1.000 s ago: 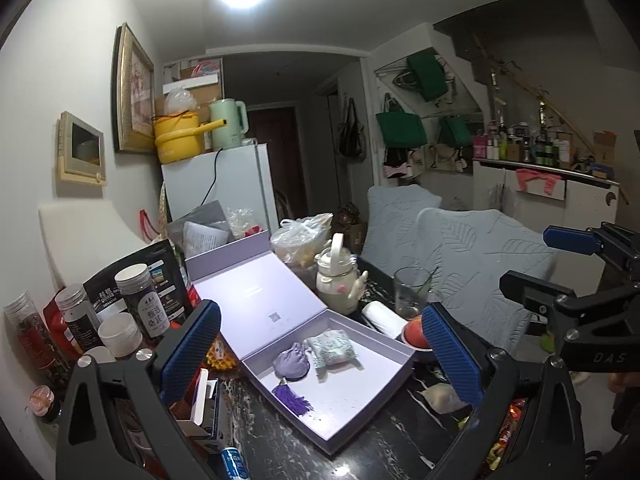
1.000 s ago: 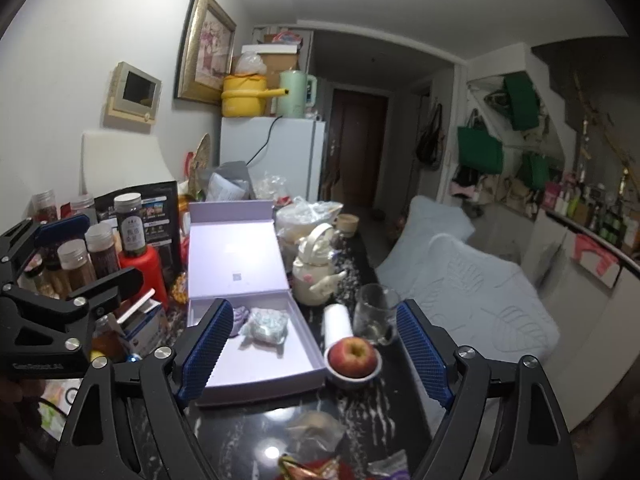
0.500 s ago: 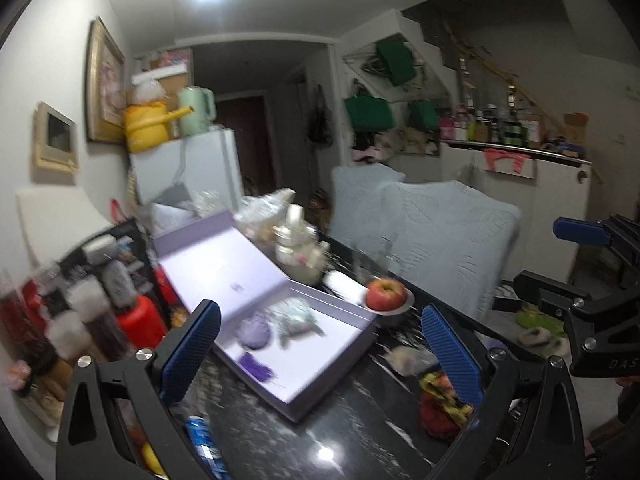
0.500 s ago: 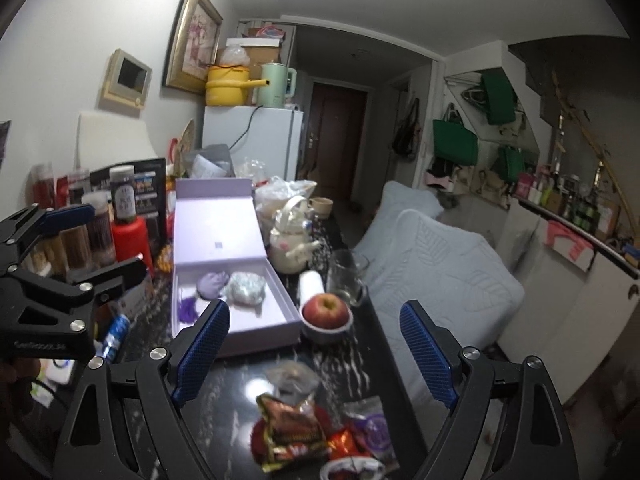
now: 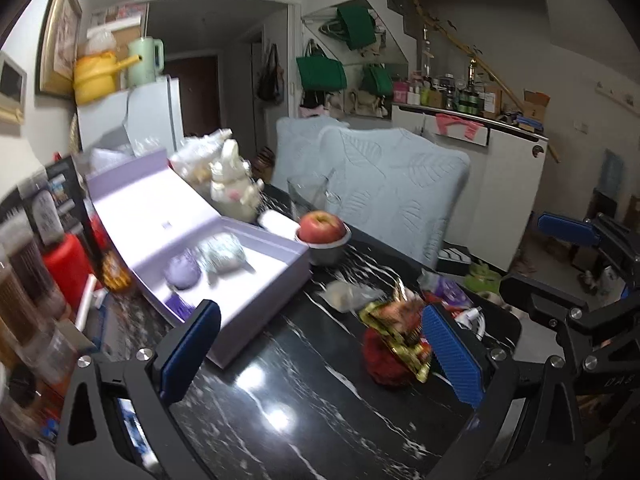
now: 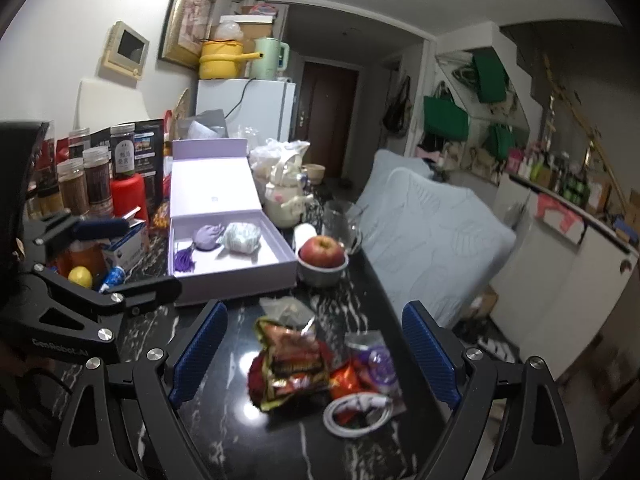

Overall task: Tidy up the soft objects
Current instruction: 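Withdraw both tools from the gift box back toward the remaining items, then grasp the brown snack packet with the left tool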

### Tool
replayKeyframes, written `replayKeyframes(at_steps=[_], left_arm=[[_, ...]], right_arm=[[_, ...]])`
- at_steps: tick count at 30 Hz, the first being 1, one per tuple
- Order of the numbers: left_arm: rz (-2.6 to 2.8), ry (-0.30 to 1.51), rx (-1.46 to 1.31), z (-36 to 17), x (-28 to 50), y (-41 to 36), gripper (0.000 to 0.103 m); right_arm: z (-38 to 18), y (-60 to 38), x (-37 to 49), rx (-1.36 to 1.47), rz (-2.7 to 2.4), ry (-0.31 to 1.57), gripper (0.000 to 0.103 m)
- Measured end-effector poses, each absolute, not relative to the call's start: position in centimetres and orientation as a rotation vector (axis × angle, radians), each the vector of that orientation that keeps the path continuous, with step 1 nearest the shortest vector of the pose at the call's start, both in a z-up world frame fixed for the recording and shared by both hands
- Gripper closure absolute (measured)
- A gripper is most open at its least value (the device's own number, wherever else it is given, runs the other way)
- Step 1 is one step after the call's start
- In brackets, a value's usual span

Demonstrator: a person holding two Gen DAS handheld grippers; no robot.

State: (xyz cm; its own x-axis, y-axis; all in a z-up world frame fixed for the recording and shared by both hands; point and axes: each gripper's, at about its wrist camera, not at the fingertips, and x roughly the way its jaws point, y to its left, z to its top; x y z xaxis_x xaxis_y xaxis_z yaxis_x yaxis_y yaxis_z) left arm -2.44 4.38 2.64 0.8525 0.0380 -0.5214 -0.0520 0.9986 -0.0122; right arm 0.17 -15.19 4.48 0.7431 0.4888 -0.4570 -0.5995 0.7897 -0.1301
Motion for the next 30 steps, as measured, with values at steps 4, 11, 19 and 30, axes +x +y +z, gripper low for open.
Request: replayKeyframes(at_steps=[4, 11, 19, 30], left_arm=[[0.025, 0.589, -0.062, 1.3, -2.3, 4.3, 0.001], [0.005, 0.657, -0.118, -1.1, -2.2, 4.6, 0.001], [-0.038, 0.713, -0.139, -3.6, -1.3, 3.9, 0.001], [-0.095, 0.698, -0.100, -4.4, 0.4, 1.4, 0.001]], right_arm=[[3.2, -16.1, 0.0, -0.237, 0.597, 0.463, 0.013], [0.5, -18.2, 0.2, -0.170, 0.530, 0.548, 0.013], [-2.2, -20.2, 1.2, -0.110, 0.516, 0.620, 0.008], [-6.0, -21.1, 2.8, -0.122, 0.515, 0.685, 0.008]])
